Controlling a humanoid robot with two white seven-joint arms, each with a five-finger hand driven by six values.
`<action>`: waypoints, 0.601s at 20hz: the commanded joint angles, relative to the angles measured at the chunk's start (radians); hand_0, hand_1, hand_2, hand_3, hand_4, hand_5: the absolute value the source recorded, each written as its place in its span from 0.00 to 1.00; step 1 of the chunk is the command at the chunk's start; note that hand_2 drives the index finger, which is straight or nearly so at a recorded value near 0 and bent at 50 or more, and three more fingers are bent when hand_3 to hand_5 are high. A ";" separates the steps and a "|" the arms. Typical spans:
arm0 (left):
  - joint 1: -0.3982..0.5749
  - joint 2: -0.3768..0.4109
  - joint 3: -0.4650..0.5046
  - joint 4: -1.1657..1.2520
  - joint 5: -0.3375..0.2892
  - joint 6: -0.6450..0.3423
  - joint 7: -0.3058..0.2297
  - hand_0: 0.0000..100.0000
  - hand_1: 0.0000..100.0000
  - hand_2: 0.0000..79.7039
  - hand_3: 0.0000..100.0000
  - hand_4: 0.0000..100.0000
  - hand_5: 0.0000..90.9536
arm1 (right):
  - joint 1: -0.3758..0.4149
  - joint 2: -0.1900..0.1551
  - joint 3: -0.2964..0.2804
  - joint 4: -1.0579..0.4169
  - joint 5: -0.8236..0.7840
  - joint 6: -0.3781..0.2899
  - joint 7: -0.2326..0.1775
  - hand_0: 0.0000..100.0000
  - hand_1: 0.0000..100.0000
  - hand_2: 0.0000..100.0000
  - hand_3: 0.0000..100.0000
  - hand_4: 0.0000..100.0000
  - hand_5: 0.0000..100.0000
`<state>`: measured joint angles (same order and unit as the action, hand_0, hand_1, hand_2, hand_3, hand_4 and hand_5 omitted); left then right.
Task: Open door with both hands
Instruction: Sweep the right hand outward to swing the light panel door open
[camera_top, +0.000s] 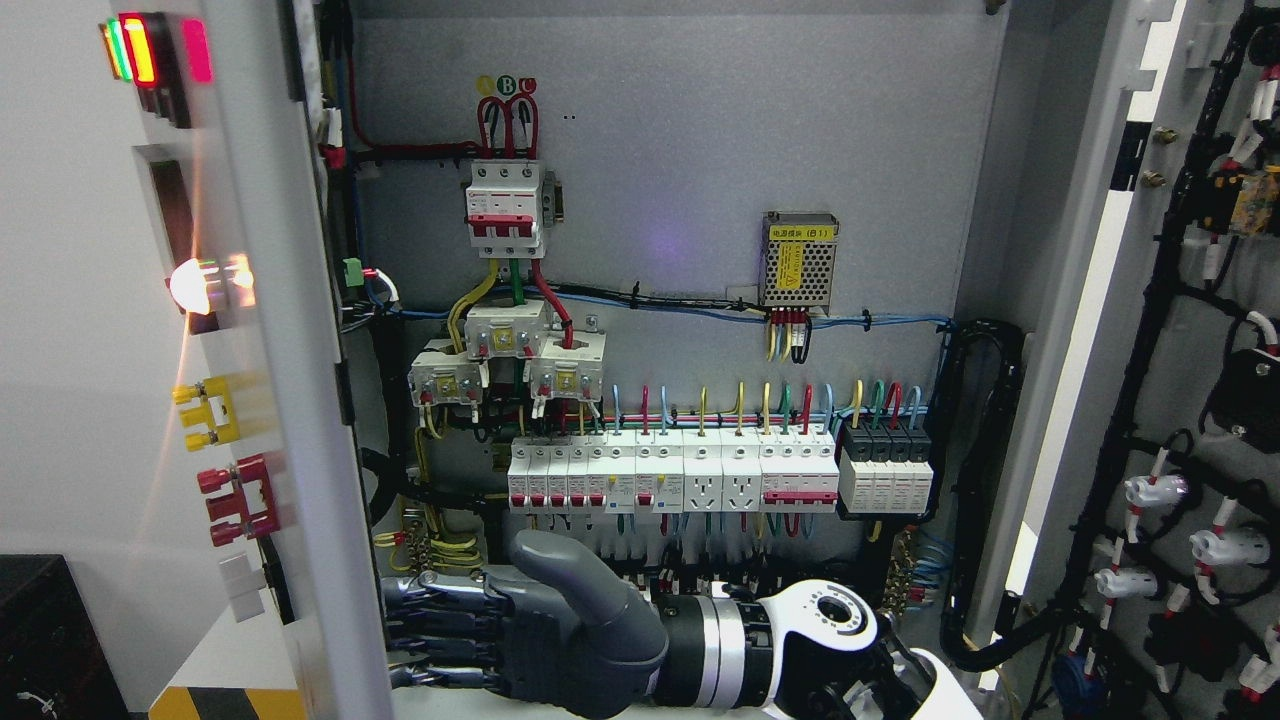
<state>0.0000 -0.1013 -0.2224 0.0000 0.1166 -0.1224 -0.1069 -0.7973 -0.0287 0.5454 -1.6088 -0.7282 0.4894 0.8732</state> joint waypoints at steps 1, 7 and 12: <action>0.020 0.000 0.000 0.006 0.000 0.000 0.000 0.00 0.00 0.00 0.00 0.00 0.00 | 0.006 0.023 0.064 -0.003 0.007 0.000 0.000 0.00 0.00 0.00 0.00 0.00 0.00; 0.020 0.000 0.000 0.006 0.000 0.000 0.000 0.00 0.00 0.00 0.00 0.00 0.00 | 0.006 0.035 0.093 0.016 0.013 0.031 -0.002 0.00 0.00 0.00 0.00 0.00 0.00; 0.020 0.000 0.000 0.006 0.000 0.000 0.000 0.00 0.00 0.00 0.00 0.00 0.00 | 0.018 0.053 0.094 0.047 0.084 0.035 -0.003 0.00 0.00 0.00 0.00 0.00 0.00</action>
<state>0.0000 -0.1013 -0.2224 0.0000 0.1166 -0.1224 -0.1069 -0.7896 -0.0096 0.6033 -1.5919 -0.6993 0.5195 0.8710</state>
